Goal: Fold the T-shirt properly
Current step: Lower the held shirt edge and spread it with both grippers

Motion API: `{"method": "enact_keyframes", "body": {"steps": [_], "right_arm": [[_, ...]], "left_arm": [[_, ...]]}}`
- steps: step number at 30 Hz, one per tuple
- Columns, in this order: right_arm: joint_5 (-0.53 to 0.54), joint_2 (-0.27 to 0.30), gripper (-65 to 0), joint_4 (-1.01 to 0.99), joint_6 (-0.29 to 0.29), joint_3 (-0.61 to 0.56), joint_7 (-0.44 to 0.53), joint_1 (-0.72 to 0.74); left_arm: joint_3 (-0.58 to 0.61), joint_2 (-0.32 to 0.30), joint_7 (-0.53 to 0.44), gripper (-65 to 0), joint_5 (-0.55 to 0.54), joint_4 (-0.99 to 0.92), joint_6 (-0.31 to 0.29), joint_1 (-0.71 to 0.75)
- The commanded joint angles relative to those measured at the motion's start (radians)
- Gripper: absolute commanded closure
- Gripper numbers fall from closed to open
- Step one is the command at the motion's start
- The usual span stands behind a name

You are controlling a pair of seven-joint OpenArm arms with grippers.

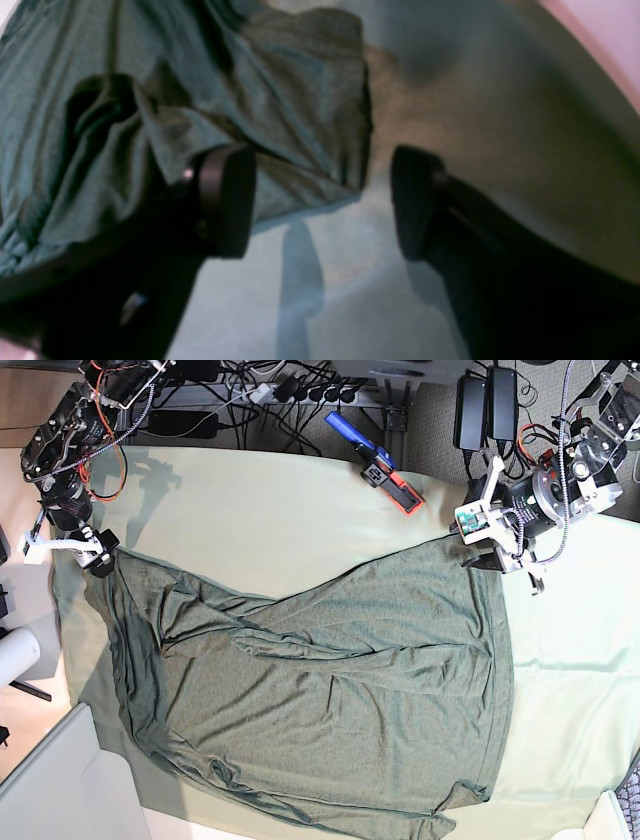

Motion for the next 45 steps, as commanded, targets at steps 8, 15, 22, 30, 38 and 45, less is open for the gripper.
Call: {"method": "enact_keyframes", "body": {"steps": [8, 15, 22, 30, 38, 45], "right_arm": [[0.013, 0.021, -41.8, -0.056, -0.014, 0.005, 0.035, 0.012], [0.019, -0.013, -41.8, -0.058, -0.012, 0.003, 0.046, 0.018], [0.034, -0.032, -41.8, -0.058, 0.013, -0.049, 0.080, 0.035], [0.007, -0.031, -41.5, -0.058, 0.011, -0.056, 0.098, 0.065], [-0.001, -0.026, -2.2, -0.058, 0.005, -0.056, 0.104, 0.065], [-0.041, 0.012, 0.0, -0.058, 0.005, -0.056, 0.091, 0.061]], "left_arm": [[-0.005, -0.005, -0.056, -33.1, 0.002, -0.067, -0.003, -0.005], [-0.005, -0.005, -0.086, -33.0, 0.020, -0.123, -0.023, -0.005], [-0.005, -0.003, -0.092, -13.3, 0.035, -0.145, -0.026, -0.011], [-0.005, -0.003, -0.072, 0.0, 0.023, -0.145, -0.056, -0.020], [-0.006, -0.012, 0.030, 0.0, -0.057, -0.134, -0.098, -0.095], [-0.047, -0.062, 0.043, 0.0, -0.056, -0.112, -0.115, -0.107]]}}
